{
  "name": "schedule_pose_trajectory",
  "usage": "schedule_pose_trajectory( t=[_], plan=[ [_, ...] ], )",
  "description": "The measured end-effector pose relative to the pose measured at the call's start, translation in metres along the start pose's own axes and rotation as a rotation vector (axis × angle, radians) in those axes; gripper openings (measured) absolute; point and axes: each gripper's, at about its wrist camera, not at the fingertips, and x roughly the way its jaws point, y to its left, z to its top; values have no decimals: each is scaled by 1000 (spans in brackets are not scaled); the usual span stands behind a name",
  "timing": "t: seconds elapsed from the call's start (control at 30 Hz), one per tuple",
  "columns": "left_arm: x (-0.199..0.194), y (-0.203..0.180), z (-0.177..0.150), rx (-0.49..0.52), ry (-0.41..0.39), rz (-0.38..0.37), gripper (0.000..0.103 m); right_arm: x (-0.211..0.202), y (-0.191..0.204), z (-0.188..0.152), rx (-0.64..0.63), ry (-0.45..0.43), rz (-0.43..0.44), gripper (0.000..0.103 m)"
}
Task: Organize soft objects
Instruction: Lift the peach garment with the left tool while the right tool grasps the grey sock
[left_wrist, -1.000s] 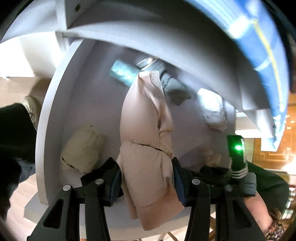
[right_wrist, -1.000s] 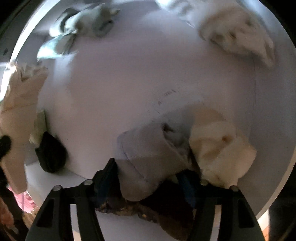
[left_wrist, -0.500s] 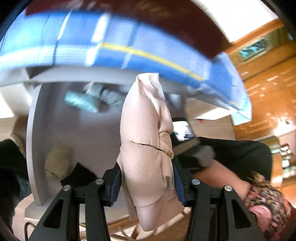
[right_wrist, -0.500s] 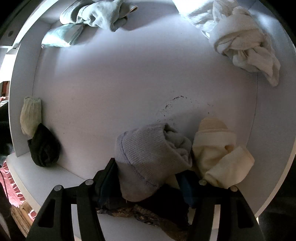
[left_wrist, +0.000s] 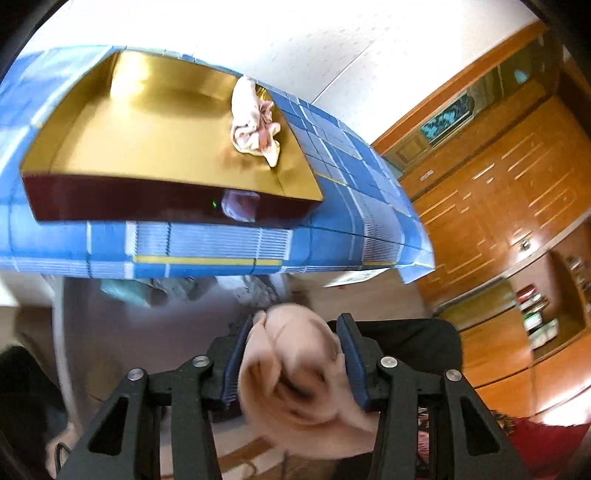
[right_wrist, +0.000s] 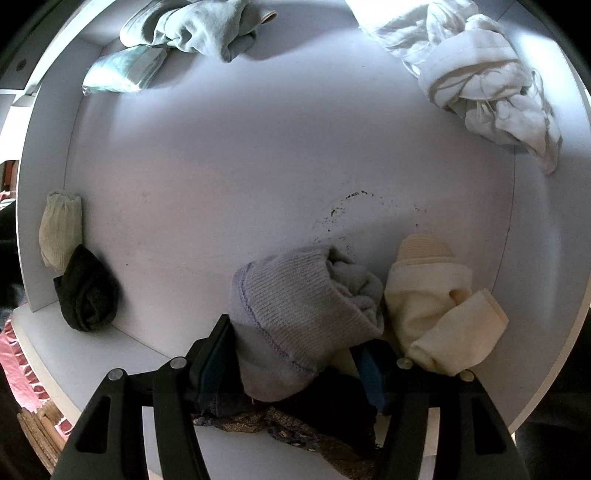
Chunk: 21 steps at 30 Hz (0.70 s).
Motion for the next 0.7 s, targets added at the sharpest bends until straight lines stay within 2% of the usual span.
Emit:
schedule_pose_trajectory(
  t=[0.07, 0.1, 0.13, 0.27, 0.33, 0.37, 0.4, 0.43, 0.5, 0.7],
  plan=[
    [3, 4, 1, -11, 15, -1, 38, 0, 1, 1, 1, 0, 1, 63],
    [3, 8, 1, -30, 13, -7, 29, 0, 0, 1, 1, 0, 1, 63],
    [2, 10, 1, -52, 7, -16, 25, 0, 0, 1, 2, 0, 1, 63],
    [-2, 18, -1, -69, -8, -2, 24, 1, 1, 1, 3, 0, 3, 63],
    [1, 19, -4, -52, 5, 34, 26, 2, 0, 1, 8, 0, 8, 63],
    [1, 20, -7, -42, 7, 64, 29, 2, -1, 1, 11, -2, 11, 63],
    [6, 23, -10, -30, 19, 103, 38, -1, -2, 2, 12, -2, 13, 63],
    [14, 29, -15, -34, 40, 128, 56, 0, -1, 2, 14, -1, 14, 63],
    [32, 44, -25, -85, 87, 171, 76, -1, -1, 3, 13, -1, 12, 63],
    [99, 98, -67, -350, 257, 255, 77, -4, -10, 4, 72, -15, 22, 62]
  ],
)
